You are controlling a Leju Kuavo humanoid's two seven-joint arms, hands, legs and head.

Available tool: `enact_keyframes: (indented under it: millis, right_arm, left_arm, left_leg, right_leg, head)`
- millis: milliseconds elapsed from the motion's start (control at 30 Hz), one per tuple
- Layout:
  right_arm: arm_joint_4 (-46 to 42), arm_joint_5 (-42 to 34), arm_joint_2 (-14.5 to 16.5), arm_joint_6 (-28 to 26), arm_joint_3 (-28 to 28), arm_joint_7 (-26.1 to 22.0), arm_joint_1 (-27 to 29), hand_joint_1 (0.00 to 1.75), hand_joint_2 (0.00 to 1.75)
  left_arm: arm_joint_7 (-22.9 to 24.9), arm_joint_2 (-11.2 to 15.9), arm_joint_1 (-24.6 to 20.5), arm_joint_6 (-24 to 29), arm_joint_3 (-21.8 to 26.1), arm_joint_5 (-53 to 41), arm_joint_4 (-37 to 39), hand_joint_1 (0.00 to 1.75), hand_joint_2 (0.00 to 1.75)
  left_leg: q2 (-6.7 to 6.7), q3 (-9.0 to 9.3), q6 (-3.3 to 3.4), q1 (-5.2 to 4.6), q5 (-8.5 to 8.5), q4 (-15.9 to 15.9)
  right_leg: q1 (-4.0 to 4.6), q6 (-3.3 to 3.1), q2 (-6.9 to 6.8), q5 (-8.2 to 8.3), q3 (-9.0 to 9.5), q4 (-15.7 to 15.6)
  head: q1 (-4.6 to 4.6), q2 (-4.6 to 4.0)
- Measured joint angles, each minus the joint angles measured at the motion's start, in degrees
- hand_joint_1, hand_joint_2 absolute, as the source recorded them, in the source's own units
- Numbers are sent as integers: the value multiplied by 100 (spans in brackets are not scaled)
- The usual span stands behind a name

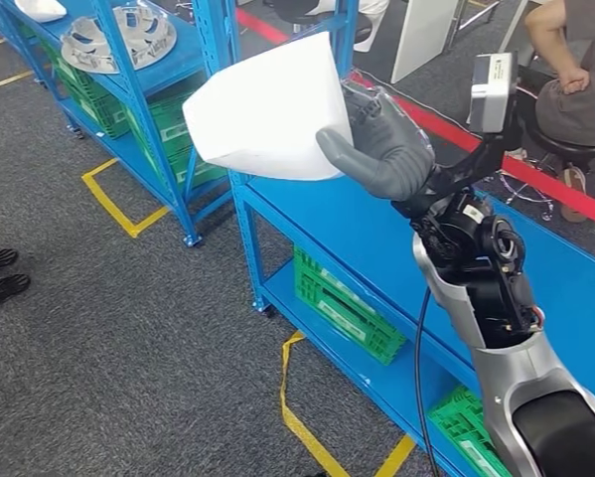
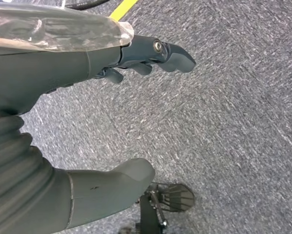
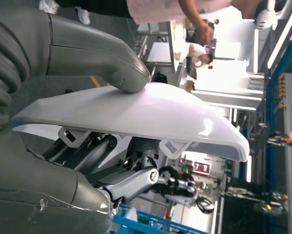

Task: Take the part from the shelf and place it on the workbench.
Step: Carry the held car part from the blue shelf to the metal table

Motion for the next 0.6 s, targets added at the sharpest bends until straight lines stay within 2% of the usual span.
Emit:
enact_keyframes:
  millis: [33,67,100,133,167,200,233,267,333,367,400,467,500,533,600]
  right_arm:
    - [10,2,0,-2,1,1,20,175,175]
    - [19,4,0,-4,1,1,33,175,175]
    - [25,5,0,-7,-1,1,39,175,175]
    - [28,7,0,-8,0,1,42,175,175]
    - [30,8,1,-8,1,0,43,175,175]
    - [31,10,1,-8,4,0,44,175,175]
    - [32,13,2,-8,7,0,50,175,175]
    - [35,16,3,-10,9,1,57,175,175]
    - [38,21,6,-11,13,2,58,175,175]
    - [39,22,13,-10,14,2,51,175,175]
    - [38,22,19,-7,15,0,43,175,175]
    - [38,22,31,-6,18,-1,41,175,175]
    - [38,22,32,-6,20,0,42,175,175]
    - [38,22,33,-6,21,0,45,175,175]
    - [38,22,33,-6,21,0,45,175,175]
  left_arm:
    - [2,-3,1,0,0,-1,0,0,175]
    - [4,-5,3,1,0,-2,0,0,175]
    - [8,-6,5,3,0,-3,0,0,175]
    - [11,-5,6,7,0,-5,0,0,175]
    - [14,-3,3,14,0,-7,0,0,175]
    - [17,0,-2,20,0,-10,0,0,175]
    - [20,2,-6,28,0,-13,0,0,175]
    - [21,3,-7,34,0,-15,0,0,175]
    - [24,1,8,41,0,-18,0,0,175]
    - [24,-3,15,42,0,-18,0,0,175]
    - [25,-6,13,42,0,-18,0,0,175]
    - [25,-12,-7,43,0,-18,0,0,175]
    - [25,-13,-15,42,0,-17,0,0,175]
    - [25,-13,-18,42,0,-17,0,0,175]
    - [25,-13,-17,42,0,-17,0,0,175]
  left_leg:
    - [-36,6,-8,5,-7,3]
    - [-76,17,-24,14,-18,9]
    - [-120,32,-49,28,-35,22]
    - [-167,46,-85,43,-59,42]
    - [-208,47,-126,51,-82,67]
    - [-245,32,-167,55,-100,98]
    - [-277,7,-208,61,-104,118]
    - [-306,-20,-247,68,-95,123]
    - [-338,-45,-318,102,-90,127]
    - [-298,-73,-342,106,-132,188]
    - [-228,-164,-359,104,-235,381]
    - [-69,-516,-375,94,-543,1072]
    - [-34,-681,-379,93,-665,1380]
    - [-22,-781,-380,93,-732,1563]
    - [-19,-822,-380,93,-755,1637]
  right_leg:
    - [-14,8,0,21,-102,136]
    - [-31,13,0,164,-85,21]
    - [-51,20,7,401,42,-317]
    - [-77,34,41,664,228,-783]
    - [-89,53,107,839,409,-1187]
    - [-97,55,171,932,554,-1479]
    - [-92,49,224,943,624,-1618]
    - [-71,24,243,914,645,-1630]
    - [-51,-52,196,921,653,-1642]
    - [-50,-90,168,929,669,-1657]
    - [-50,-128,135,937,687,-1678]
    - [-28,-180,72,935,707,-1697]
    - [-16,-193,48,931,707,-1697]
    - [-8,-198,36,929,707,-1697]
    - [-4,-201,30,927,706,-1697]
  head:
    - [10,0]
    - [23,0]
    - [36,0]
    - [52,0]
    - [62,0]
    - [66,0]
    - [59,0]
    - [50,0]
    - [33,0]
    - [19,0]
    - [-15,0]
    - [-103,0]
    - [-130,0]
    - [-143,0]
    - [-145,0]
